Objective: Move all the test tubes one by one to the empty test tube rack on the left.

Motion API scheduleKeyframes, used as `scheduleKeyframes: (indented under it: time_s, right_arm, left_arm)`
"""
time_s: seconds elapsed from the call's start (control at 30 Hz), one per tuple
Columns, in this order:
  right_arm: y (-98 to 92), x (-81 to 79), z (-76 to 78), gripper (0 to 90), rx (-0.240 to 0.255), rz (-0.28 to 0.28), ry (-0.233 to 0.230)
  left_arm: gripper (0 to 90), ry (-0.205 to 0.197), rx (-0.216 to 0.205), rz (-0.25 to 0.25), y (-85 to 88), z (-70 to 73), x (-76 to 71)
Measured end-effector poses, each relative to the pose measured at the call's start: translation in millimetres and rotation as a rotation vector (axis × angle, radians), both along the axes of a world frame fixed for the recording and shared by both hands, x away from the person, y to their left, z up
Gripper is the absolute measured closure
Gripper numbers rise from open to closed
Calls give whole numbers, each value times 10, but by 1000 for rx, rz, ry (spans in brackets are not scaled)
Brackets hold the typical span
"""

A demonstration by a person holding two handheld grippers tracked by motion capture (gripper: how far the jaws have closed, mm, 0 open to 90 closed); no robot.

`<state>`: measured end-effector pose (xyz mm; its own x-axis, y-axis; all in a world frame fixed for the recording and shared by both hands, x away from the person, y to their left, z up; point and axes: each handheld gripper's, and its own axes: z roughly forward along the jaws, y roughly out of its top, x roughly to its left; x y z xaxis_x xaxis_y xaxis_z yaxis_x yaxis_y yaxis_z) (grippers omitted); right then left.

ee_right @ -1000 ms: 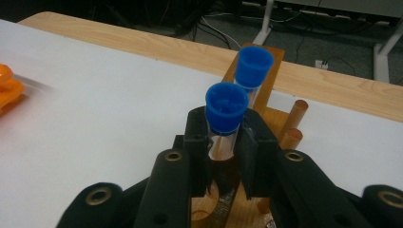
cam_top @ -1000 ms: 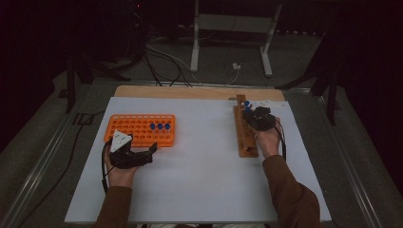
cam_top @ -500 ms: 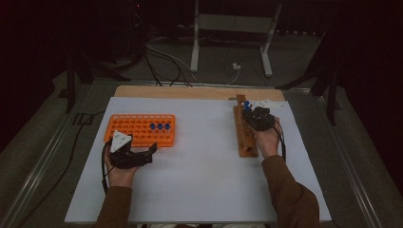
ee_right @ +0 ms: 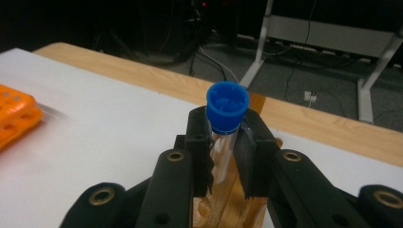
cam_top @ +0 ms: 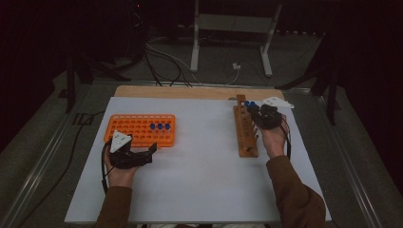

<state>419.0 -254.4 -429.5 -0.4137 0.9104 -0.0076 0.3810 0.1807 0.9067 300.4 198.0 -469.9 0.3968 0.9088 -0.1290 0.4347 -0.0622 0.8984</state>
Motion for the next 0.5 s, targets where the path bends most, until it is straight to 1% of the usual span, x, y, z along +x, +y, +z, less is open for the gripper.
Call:
scheduleKeyframes:
  time_s: [0.13, 0.3, 0.4, 0.5]
  right_arm:
    - [-26, -53, 125, 771, 3, 6, -31]
    - [-21, -132, 256, 771, -2, 28, -61]
    - [5, -179, 289, 771, -6, 50, -65]
    - [57, -224, 289, 771, -5, 77, -55]
  left_arm:
    - [8, -2, -1, 1, -6, 3, -1]
    - [8, -5, 6, 3, -18, 12, -5]
    - [8, -13, 12, 0, -39, 36, -8]
    - [8, -21, 18, -6, -69, 70, -8]
